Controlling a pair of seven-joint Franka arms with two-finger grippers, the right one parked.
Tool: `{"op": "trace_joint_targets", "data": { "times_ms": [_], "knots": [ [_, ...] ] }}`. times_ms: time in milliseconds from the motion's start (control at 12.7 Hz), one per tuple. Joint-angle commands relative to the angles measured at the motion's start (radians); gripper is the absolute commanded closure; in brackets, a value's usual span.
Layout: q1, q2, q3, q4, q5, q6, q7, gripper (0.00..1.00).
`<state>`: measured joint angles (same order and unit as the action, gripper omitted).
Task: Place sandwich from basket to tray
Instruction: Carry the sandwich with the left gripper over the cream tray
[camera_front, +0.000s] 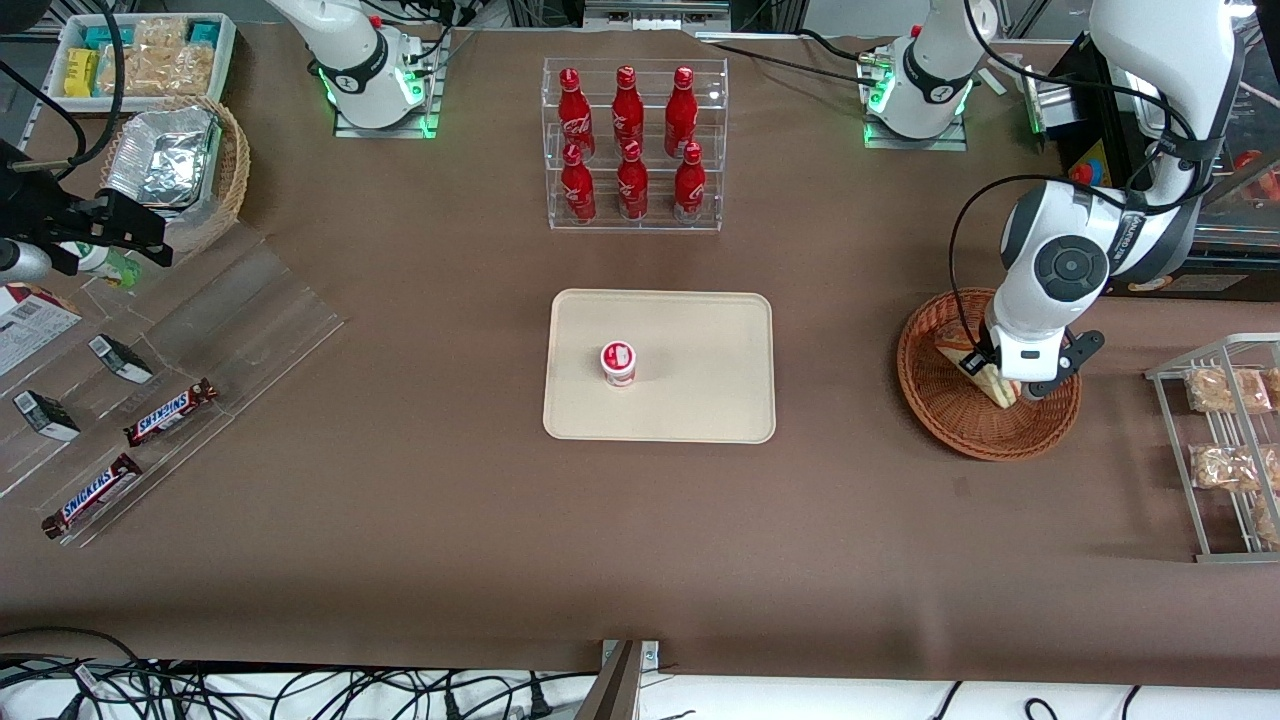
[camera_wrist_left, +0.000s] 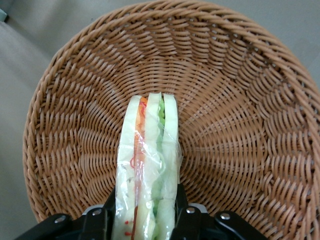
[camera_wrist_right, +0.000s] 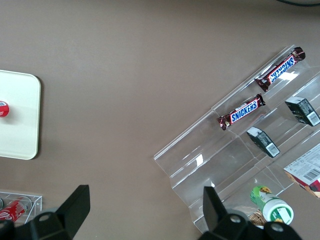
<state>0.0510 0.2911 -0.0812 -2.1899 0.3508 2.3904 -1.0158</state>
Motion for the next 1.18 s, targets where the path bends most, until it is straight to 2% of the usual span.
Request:
{"op": "trace_joint_targets", "data": {
  "times_ms": [0,316,553,632,789,1105],
  "knots": [
    [-0.005,-0.003,-0.012,0.08,0.03,-0.098,-0.012,0.54],
    [-0.011,-0.003,-0.095,0.293,0.01,-0.417,0.15,0.54],
    [-0.011,-0.004,-0.195,0.413,0.008,-0.562,0.27,0.54],
    [-0.011,-0.004,-0.228,0.445,-0.001,-0.585,0.285,0.54],
    [-0.017,-0.004,-0.287,0.472,-0.064,-0.588,0.319,0.54],
    [-0.063,0.068,-0.443,0.489,-0.072,-0.509,0.277,0.54]
  ]
}}
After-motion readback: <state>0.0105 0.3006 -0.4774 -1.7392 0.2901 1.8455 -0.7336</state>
